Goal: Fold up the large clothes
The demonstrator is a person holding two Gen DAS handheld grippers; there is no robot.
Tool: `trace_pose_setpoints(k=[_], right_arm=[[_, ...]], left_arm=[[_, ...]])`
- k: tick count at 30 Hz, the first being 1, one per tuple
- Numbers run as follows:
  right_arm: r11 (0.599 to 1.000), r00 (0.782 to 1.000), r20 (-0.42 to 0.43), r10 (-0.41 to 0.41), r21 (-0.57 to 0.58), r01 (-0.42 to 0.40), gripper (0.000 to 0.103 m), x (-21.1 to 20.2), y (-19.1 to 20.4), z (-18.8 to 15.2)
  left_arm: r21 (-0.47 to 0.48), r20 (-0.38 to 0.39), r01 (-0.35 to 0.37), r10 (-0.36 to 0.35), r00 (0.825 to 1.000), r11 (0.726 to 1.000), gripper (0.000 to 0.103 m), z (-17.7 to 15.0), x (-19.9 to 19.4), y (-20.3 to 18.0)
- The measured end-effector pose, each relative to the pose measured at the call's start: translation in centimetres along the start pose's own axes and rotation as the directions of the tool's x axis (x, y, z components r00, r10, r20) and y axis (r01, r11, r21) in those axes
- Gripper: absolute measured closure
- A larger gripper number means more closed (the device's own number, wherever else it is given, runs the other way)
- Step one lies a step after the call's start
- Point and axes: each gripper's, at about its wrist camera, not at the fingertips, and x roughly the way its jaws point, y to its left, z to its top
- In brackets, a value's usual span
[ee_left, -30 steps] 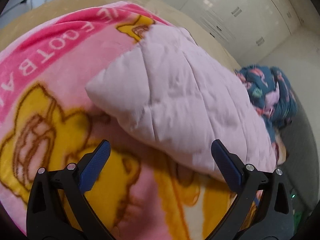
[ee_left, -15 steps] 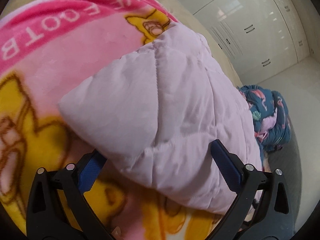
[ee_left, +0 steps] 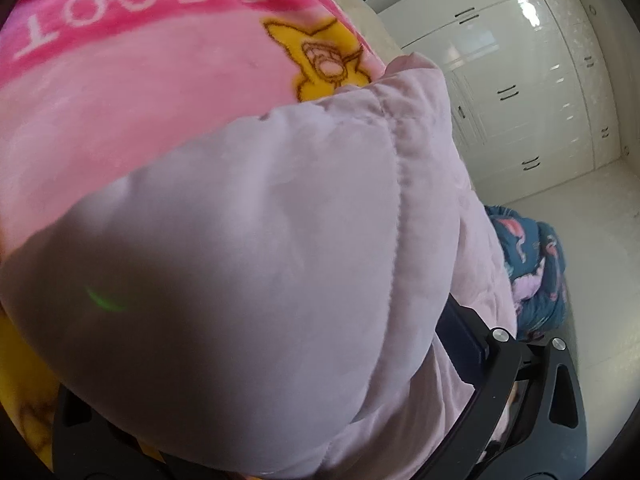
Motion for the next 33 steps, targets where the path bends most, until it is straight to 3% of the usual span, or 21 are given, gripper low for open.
trace_pose_setpoints(k=[4, 11, 15, 19, 24, 30, 33], right_arm=[[0.999, 1.000, 0.007, 0.004, -0.044, -0.004, 0.010, -0.5, 0.3, -0.3], [0.991, 0.999, 0.032, 0.000, -0.137, 0.005, 0.039, -1.3, 1.9, -0.6], [0.974, 0.999, 0.025, -0.023, -0.225, 0.028, 0.054, -1.8, 3.5, -0.3], [0.937, 0.996, 0.043, -0.072, -0.338, 0.082, 0.061, -2.5, 5.4, -0.8], [0.825, 0.981, 0.130, -0.141, -0.533, 0.189, 0.070, -3.9, 8.8, -2.2], [0.680, 0.968, 0.226, -0.108, -0.694, 0.237, 0.072, -7.6, 12.3, -5.0], [0.642, 0.966, 0.242, -0.086, -0.729, 0.239, 0.073, -9.4, 12.9, -6.3]], left_arm=[[0.101, 0.017, -0.046, 0.045, 0.999, 0.994, 0.032, -0.1, -0.9, -1.5], [0.254, 0.054, -0.072, 0.060, 0.997, 0.964, 0.063, -0.6, -2.2, -3.7], [0.315, 0.071, -0.082, 0.062, 0.996, 0.945, 0.070, -0.8, -2.6, -4.8], [0.345, 0.081, -0.086, 0.061, 0.995, 0.935, 0.073, -1.0, -3.1, -5.4], [0.413, 0.114, -0.111, 0.070, 0.991, 0.904, 0.077, -1.7, -4.8, -6.7], [0.495, 0.166, -0.125, 0.048, 0.985, 0.860, 0.078, -3.2, -8.4, -8.2], [0.535, 0.182, -0.138, 0.046, 0.982, 0.834, 0.078, -4.7, -10.7, -8.2]])
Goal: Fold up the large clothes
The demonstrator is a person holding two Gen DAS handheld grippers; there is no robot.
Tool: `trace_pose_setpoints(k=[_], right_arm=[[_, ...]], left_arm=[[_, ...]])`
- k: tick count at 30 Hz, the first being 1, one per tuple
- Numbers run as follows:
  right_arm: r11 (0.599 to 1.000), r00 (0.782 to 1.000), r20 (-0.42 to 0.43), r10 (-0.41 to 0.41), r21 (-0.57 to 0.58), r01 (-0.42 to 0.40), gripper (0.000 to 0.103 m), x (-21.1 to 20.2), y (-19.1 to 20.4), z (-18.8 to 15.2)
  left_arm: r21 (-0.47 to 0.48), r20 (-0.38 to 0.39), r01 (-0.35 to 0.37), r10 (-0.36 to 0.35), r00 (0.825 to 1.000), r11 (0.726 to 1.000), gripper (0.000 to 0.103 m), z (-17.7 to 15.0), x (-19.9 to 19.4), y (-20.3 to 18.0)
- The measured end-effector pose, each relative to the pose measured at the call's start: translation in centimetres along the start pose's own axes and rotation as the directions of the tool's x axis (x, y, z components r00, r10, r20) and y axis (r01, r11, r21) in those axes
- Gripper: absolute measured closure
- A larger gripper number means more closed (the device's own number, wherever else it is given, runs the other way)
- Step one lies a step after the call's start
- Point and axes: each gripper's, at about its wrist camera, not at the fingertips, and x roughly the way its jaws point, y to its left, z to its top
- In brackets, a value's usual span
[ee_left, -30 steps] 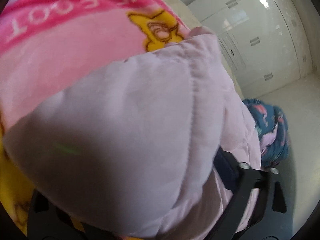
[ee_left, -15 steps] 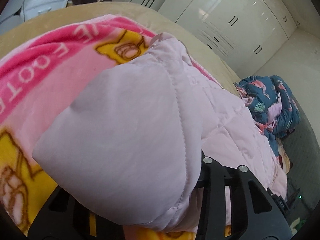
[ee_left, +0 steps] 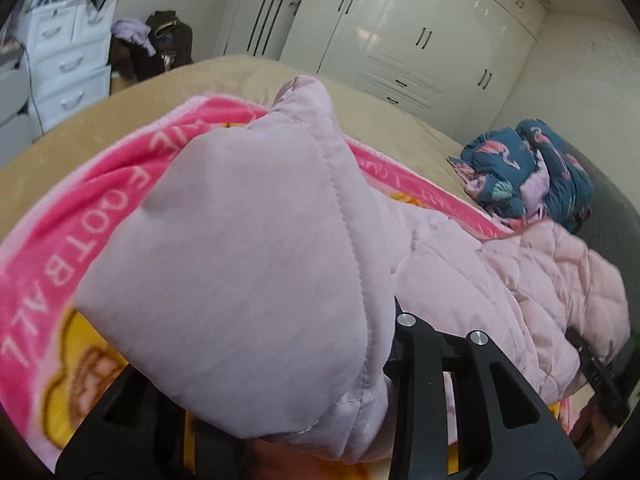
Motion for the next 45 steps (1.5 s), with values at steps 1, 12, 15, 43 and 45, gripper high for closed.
trace_pose_setpoints(k=[1, 12, 15, 43, 45], right_arm=[[1.000, 1.000, 0.012, 0.003, -0.008, -0.003, 0.073, -0.9, 0.3, -0.3], [0.999, 0.999, 0.035, 0.040, -0.013, -0.040, 0.073, -7.4, 0.7, -4.1], [0.999, 0.999, 0.030, 0.045, 0.007, -0.045, 0.073, -8.5, 0.6, -5.0], [0.946, 0.971, -0.210, 0.116, 0.321, -0.044, 0.059, -6.8, -1.6, -12.2], [0.933, 0.966, -0.222, 0.134, 0.357, -0.048, 0.054, -6.4, -2.1, -12.4]], left_arm=[[0.006, 0.003, -0.001, 0.001, 1.000, 1.000, 0.078, -0.3, -0.6, 0.0], [0.022, -0.004, -0.008, 0.008, 1.000, 1.000, 0.078, -4.8, -6.2, 0.7], [0.025, -0.001, -0.006, 0.006, 1.000, 1.000, 0.078, -5.6, -7.4, 0.8], [-0.008, -0.073, -0.063, 0.062, 0.995, 0.998, 0.068, -10.4, -8.2, 3.6], [-0.010, -0.075, -0.063, 0.062, 0.995, 0.998, 0.067, -10.5, -8.1, 3.7]])
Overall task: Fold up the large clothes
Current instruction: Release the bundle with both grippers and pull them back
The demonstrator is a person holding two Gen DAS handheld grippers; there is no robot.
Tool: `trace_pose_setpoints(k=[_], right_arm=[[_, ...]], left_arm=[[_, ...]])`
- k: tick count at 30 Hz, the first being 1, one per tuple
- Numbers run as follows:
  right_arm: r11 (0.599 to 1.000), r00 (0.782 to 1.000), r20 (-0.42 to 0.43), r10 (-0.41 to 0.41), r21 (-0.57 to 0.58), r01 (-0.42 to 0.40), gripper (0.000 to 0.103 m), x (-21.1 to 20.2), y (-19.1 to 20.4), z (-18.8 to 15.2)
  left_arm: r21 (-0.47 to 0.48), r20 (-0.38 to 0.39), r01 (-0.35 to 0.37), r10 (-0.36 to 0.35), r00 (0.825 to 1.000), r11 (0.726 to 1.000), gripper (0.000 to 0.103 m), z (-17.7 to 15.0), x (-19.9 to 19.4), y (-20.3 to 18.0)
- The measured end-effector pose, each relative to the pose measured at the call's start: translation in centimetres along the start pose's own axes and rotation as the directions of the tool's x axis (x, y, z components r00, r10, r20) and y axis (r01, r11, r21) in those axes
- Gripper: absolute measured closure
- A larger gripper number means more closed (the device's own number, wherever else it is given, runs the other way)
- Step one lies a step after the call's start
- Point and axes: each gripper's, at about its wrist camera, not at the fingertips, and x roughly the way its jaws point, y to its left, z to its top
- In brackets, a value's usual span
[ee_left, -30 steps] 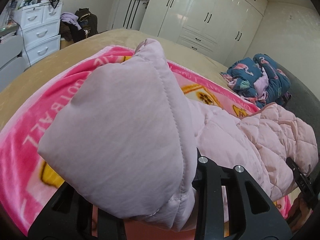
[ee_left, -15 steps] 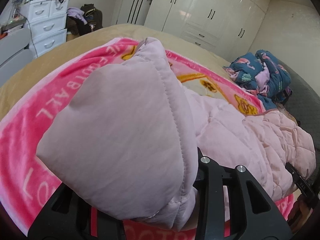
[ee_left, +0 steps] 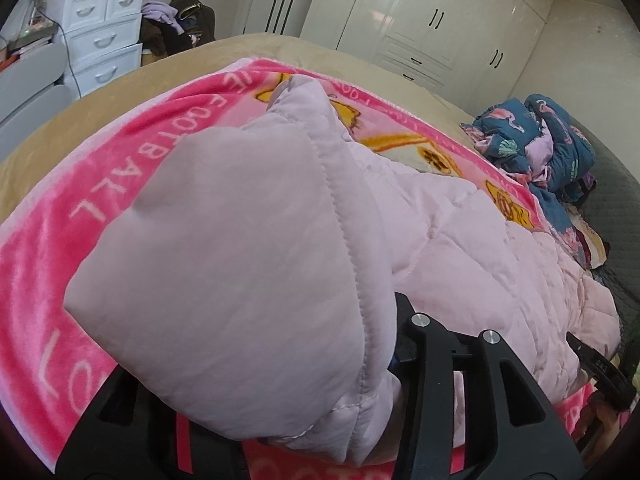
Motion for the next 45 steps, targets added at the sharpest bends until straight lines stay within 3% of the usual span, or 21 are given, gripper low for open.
trace_pose_setpoints(k=[7, 17, 20, 24, 28, 31, 37, 45], right_arm=[[0.998, 0.999, -0.041, -0.005, 0.055, 0.007, 0.044, 0.4, -0.8, 0.1], [0.990, 0.994, -0.105, -0.012, 0.139, 0.027, 0.011, -0.2, -2.0, -0.5], [0.991, 0.994, -0.106, -0.010, 0.130, 0.024, 0.006, -0.8, -2.2, -0.7], [0.991, 0.994, -0.106, -0.011, 0.129, 0.025, 0.006, -1.7, -2.6, -1.0], [0.991, 0.995, -0.101, -0.020, 0.129, 0.033, 0.006, -2.8, -3.1, -1.2], [0.992, 0.995, -0.093, -0.035, 0.118, 0.046, 0.004, -3.7, -3.4, -1.5], [0.992, 0.996, -0.062, -0.069, 0.097, 0.075, 0.004, -6.0, -3.5, -2.0], [0.991, 0.985, 0.113, -0.130, 0.012, 0.130, 0.004, -11.8, -2.4, -2.1]], left_arm=[[-0.007, -0.006, -0.001, 0.001, 1.000, 1.000, 0.065, -0.1, 0.0, 0.0], [-0.057, -0.034, 0.002, -0.004, 0.999, 0.998, 0.053, -0.4, 0.0, 0.7], [-0.066, -0.040, -0.005, 0.002, 0.999, 0.998, 0.046, -0.5, -0.1, 0.9], [-0.067, -0.047, -0.027, 0.024, 0.999, 0.997, 0.037, -0.6, -0.4, 1.2], [-0.059, -0.038, -0.081, 0.079, 0.996, 0.995, 0.017, -0.7, -1.1, 1.6], [-0.070, -0.032, -0.100, 0.098, 0.995, 0.993, 0.010, -0.6, -1.7, 2.3], [-0.089, 0.006, -0.138, 0.139, 0.990, 0.987, 0.009, -0.5, -4.2, 3.7], [-0.057, 0.106, -0.155, 0.160, 0.981, 0.986, 0.009, -1.0, -9.2, 3.2]])
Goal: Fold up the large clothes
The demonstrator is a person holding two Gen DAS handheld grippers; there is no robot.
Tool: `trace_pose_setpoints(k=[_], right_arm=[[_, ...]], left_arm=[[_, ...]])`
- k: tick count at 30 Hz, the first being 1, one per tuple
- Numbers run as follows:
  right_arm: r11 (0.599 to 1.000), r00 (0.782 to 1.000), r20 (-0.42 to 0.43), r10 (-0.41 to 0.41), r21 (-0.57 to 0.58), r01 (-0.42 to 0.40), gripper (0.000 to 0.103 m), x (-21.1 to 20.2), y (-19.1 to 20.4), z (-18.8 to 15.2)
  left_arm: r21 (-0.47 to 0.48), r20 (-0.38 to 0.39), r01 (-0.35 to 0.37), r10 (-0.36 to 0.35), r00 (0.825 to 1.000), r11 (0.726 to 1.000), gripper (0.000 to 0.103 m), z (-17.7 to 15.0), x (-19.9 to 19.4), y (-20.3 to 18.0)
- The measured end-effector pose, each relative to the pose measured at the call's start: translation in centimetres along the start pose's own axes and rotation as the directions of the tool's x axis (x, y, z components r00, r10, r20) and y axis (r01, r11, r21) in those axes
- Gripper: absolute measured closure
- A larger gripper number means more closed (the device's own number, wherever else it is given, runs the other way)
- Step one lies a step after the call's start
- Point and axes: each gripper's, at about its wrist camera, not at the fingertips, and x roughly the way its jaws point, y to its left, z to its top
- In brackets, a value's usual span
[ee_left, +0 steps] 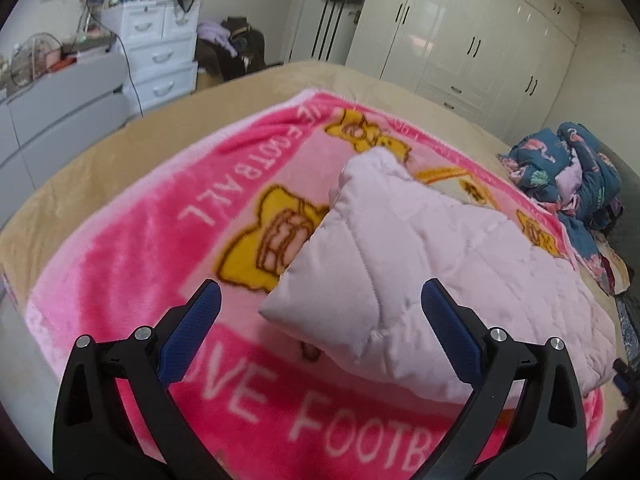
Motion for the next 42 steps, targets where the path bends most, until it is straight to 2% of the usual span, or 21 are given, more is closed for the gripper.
trace_pose_setpoints(k=[6, 13, 17, 25, 27, 30, 35, 42], right_arm=[[0.995, 0.993, 0.116, 0.038, -0.101, -0.026, 0.004, -4.0, 2.1, 0.1], [0.975, 0.978, 0.175, 0.110, -0.211, -0.072, 0.004, -7.1, 5.6, -0.5], [0.963, 0.971, 0.165, 0.176, -0.236, -0.134, 0.004, -8.0, 7.2, -1.6], [0.946, 0.953, 0.186, 0.239, -0.266, -0.185, 0.004, -10.1, 9.4, -4.4], [0.938, 0.951, 0.163, 0.261, -0.275, -0.210, 0.004, -10.3, 9.9, -5.2], [0.933, 0.954, 0.151, 0.260, -0.295, -0.208, 0.004, -10.4, 10.3, -6.6], [0.933, 0.965, 0.097, 0.243, -0.297, -0.205, 0.004, -10.1, 10.2, -8.7], [0.927, 0.974, 0.098, 0.205, -0.340, -0.160, 0.004, -9.5, 10.5, -10.2]], left_arm=[[0.031, 0.082, 0.018, -0.021, 0.996, 0.999, 0.009, -0.2, -3.8, -1.1], [0.093, 0.129, 0.056, -0.068, 0.989, 0.994, 0.009, -1.3, -7.0, -3.0], [0.137, 0.134, 0.078, -0.096, 0.986, 0.988, 0.009, -2.6, -8.2, -4.1], [0.203, 0.113, 0.136, -0.161, 0.980, 0.970, 0.009, -5.1, -9.8, -6.2], [0.222, 0.105, 0.149, -0.175, 0.979, 0.964, 0.009, -5.7, -10.1, -6.8], [0.238, 0.094, 0.172, -0.199, 0.975, 0.956, 0.009, -6.6, -10.5, -7.6], [0.261, 0.035, 0.213, -0.229, 0.973, 0.942, 0.009, -8.4, -10.0, -8.8], [0.268, 0.042, 0.238, -0.259, 0.965, 0.933, 0.009, -9.5, -10.5, -9.4]])
